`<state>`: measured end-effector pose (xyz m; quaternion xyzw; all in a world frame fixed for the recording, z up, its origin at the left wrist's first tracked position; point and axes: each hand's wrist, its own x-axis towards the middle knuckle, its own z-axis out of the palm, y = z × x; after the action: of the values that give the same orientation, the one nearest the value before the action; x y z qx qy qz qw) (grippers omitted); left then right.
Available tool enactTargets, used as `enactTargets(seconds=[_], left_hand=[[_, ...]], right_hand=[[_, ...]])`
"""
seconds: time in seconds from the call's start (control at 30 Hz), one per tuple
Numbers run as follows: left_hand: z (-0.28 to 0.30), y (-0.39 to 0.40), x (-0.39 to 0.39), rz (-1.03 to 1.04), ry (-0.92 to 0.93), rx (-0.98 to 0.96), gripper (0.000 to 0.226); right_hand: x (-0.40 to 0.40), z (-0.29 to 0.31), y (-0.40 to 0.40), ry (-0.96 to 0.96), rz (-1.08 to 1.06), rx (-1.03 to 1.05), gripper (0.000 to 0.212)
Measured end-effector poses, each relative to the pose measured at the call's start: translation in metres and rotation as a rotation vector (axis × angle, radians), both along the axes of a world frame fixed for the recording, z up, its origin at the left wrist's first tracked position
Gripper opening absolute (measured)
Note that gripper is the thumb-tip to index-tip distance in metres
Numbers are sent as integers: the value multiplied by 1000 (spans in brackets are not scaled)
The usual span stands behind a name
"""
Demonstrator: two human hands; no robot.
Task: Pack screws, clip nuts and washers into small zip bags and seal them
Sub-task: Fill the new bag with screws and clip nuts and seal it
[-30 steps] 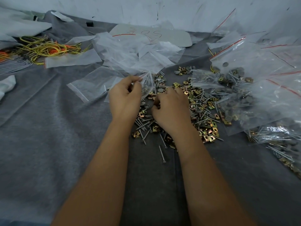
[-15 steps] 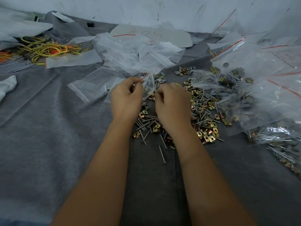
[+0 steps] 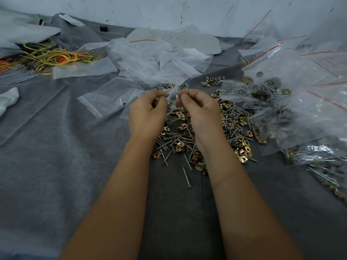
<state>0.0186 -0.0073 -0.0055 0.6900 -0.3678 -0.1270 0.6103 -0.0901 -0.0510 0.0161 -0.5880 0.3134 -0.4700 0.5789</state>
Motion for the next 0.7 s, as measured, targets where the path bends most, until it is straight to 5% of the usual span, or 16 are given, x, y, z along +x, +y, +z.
enactTargets(seconds=[0.17,0.33,0.4,0.7], left_hand=[[-4,-3,4,50,77,-55,27],[-4,-3,6,127,76,-115,28],[-5,-3,6,116,67,-116,29],[-3,-3,5,75,56,-73,30]], right_hand=[[-6,1,-5,61,-50,-43,24],[-8,-7,-7,877,-96,-635,19],[-4,-11,-3,1067,-38,-742,20],[-2,-14,-4,1014,-187,-747,14]])
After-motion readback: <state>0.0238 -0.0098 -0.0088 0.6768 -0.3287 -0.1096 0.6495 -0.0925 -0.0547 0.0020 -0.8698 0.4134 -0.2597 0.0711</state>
